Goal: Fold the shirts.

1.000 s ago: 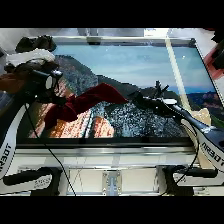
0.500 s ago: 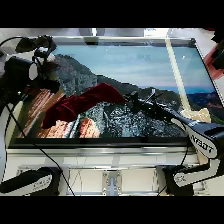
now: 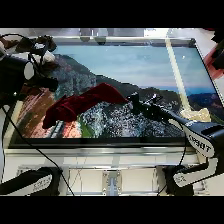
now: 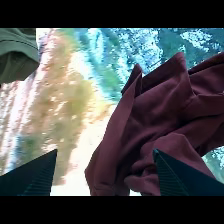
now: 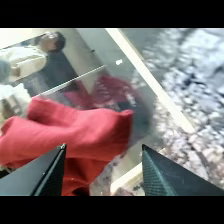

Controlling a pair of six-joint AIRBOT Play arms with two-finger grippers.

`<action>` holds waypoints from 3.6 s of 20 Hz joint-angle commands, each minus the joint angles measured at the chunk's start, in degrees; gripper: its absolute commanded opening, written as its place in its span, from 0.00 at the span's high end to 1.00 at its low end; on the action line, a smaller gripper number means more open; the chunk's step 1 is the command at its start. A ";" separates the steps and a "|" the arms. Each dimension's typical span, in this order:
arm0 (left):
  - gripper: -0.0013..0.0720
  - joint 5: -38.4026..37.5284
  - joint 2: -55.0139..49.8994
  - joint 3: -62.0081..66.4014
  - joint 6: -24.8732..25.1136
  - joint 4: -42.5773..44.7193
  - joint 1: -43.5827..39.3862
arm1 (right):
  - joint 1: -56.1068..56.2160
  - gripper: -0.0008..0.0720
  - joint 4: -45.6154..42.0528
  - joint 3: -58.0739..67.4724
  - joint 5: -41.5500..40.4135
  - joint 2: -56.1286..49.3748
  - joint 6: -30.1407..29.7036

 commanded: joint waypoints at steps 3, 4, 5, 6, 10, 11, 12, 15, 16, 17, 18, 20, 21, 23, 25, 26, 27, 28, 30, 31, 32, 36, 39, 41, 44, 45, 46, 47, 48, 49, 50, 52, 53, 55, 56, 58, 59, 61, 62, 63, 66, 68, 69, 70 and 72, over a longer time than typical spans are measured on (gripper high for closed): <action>0.02 0.28 0.07 0.07 -0.39 -0.13 0.02 | 1.64 0.25 5.35 0.02 -0.74 -3.93 0.96; 0.02 0.28 0.07 0.07 -0.39 -0.09 0.02 | 1.60 0.25 6.12 0.44 -0.74 -4.17 -0.35; 0.02 0.31 0.07 0.07 -0.42 -0.09 0.02 | 1.60 0.27 6.12 1.11 -0.85 -4.31 -0.33; 0.02 0.33 0.07 0.07 -0.42 -0.11 0.02 | 1.57 0.43 6.12 1.86 -0.98 -4.31 -0.33; 0.02 0.35 0.07 0.04 -0.37 0.61 0.02 | 0.96 0.94 6.08 6.75 -2.73 -4.26 -1.99; 0.03 0.39 0.07 0.04 -0.15 0.92 0.04 | -0.13 0.94 6.05 8.15 -1.14 -4.09 -4.83; 0.03 0.42 0.07 0.04 -0.04 1.42 0.04 | -1.49 0.94 6.08 9.27 1.20 -3.67 -6.64; 0.03 2.01 0.07 0.04 -0.33 2.21 0.04 | -6.84 0.94 5.25 10.93 7.23 0.59 -9.99; 0.03 2.93 0.07 0.04 -1.03 1.86 0.04 | -8.63 0.94 4.46 10.91 7.76 2.97 -10.80; 0.03 3.78 0.07 -0.09 -2.27 1.62 0.04 | -10.54 0.94 1.81 10.91 7.72 5.73 -10.78; 0.03 4.44 0.04 -0.31 -3.39 1.25 0.04 | -12.44 0.94 -1.49 10.91 7.76 8.44 -10.54; 0.03 6.23 0.04 -1.64 -6.56 -1.27 0.04 | -16.41 0.94 -10.71 10.91 8.31 14.16 -6.99; 0.03 7.65 0.04 -2.86 -8.83 -3.32 0.04 | -18.32 0.94 -17.35 10.91 8.92 16.98 -4.37; 0.03 11.78 0.04 -6.71 -13.77 -9.97 0.02 | -21.51 0.94 -34.27 10.91 9.90 22.16 4.07; 0.03 17.03 0.04 -12.17 -15.69 -18.38 0.02 | -24.11 0.94 -53.40 10.91 11.06 26.62 14.36; 0.03 20.22 0.04 -15.34 -15.63 -21.73 0.02 | -25.24 0.94 -62.10 10.91 12.90 28.50 18.82; 0.03 23.87 0.02 -18.64 -14.21 -25.05 0.02 | -26.03 0.94 -68.08 10.91 15.23 29.81 21.31; 0.03 27.43 -0.13 -21.73 -10.23 -28.02 0.02 | -26.32 0.94 -72.48 10.91 17.90 30.86 22.34; 0.03 31.56 -1.22 -25.81 -1.40 -34.32 0.02 | -26.21 0.94 -75.08 10.91 20.81 31.47 22.45; 0.03 31.82 -2.34 -26.58 4.02 -37.40 0.02 | -26.16 0.94 -74.82 10.91 21.35 31.47 22.45; 0.03 31.67 -3.96 -26.60 10.12 -40.00 0.00 | -26.18 0.94 -74.34 10.91 21.44 31.50 22.45; 0.03 36.70 -7.43 -26.56 16.59 -35.95 0.02 | -26.18 0.94 -73.40 10.91 22.01 31.74 22.45; 0.04 37.77 -8.22 -26.56 16.55 -29.90 0.02 | -26.18 0.94 -73.33 10.91 22.10 31.74 22.45; 0.05 38.07 -9.57 -26.56 16.57 -28.98 0.02 | -26.18 0.94 -73.00 10.91 22.12 31.74 22.43; 0.84 41.05 -11.10 -26.56 16.55 -29.31 0.00 | -26.18 0.94 -72.61 10.91 22.34 31.74 22.43; 0.97 42.36 -11.08 -26.38 16.35 -29.88 0.00 | -26.18 0.94 -72.52 10.91 22.49 31.74 22.43; 0.97 42.32 -11.08 -25.44 16.09 -30.71 0.00 | -26.18 0.94 -72.52 10.91 22.64 31.87 22.32; 0.97 41.11 -10.97 -23.69 15.96 -31.26 0.02 | -26.18 0.94 -72.57 10.93 22.58 32.17 22.14; 0.97 39.06 -10.56 -21.29 15.80 -31.19 0.02 | -26.21 0.94 -72.57 10.99 22.45 33.00 21.59; 0.97 36.09 -9.51 -17.81 15.80 -30.67 0.02 | -26.27 0.94 -73.02 11.78 22.95 34.25 20.57; 0.97 33.20 -7.65 -13.88 15.76 -29.77 0.02 | -26.32 0.94 -73.61 13.07 23.30 35.95 20.59; 0.97 27.76 -1.95 -6.16 14.29 -27.98 0.02 | -26.34 0.95 -76.61 17.18 24.37 41.05 20.72; 0.97 26.05 2.12 -2.54 13.40 -25.83 0.02 | -26.34 0.95 -79.38 19.93 25.20 44.19 21.11; 0.97 24.30 10.27 2.56 6.56 -17.05 0.02 | -26.91 0.95 -85.05 25.62 25.94 50.84 24.41; 0.97 22.86 14.23 4.46 3.48 -12.81 0.02 | -28.02 0.95 -87.21 28.57 25.79 54.51 25.38; 0.97 20.57 22.25 7.67 1.95 -10.34 0.00 | -30.97 0.95 -89.96 34.25 25.68 60.30 25.46; 0.97 19.80 25.22 8.98 2.10 -11.52 -0.02 | -32.04 0.95 -90.18 36.87 26.14 62.36 25.44; 0.97 17.70 29.20 12.24 4.81 -16.63 -0.50 | -32.54 0.95 -89.53 41.35 29.40 64.39 25.40; 0.97 16.52 29.62 14.08 6.05 -18.64 -1.01 | -32.54 0.95 -87.84 42.75 31.76 64.50 25.38; 0.97 15.78 29.53 15.58 7.13 -19.98 -1.55 | -32.54 0.95 -85.59 42.97 33.09 64.48 25.20; 0.97 15.85 27.12 16.52 8.55 -19.63 -2.34 | -32.54 0.95 -82.95 42.97 36.37 62.45 23.43; 0.97 10.38 21.59 16.48 8.63 -19.58 -2.36 | -32.52 0.95 -83.38 42.45 38.82 59.10 23.34; 0.97 7.21 17.51 16.48 8.66 -19.47 -2.34 | -32.52 0.95 -83.30 40.96 39.76 57.16 22.53; 0.97 5.16 13.33 16.48 8.79 -18.32 -2.36 | -32.41 0.95 -83.25 38.62 39.82 55.25 21.86; 0.97 4.26 4.31 16.48 8.39 -13.73 -2.34 | -32.09 0.95 -83.27 31.71 37.20 50.62 20.13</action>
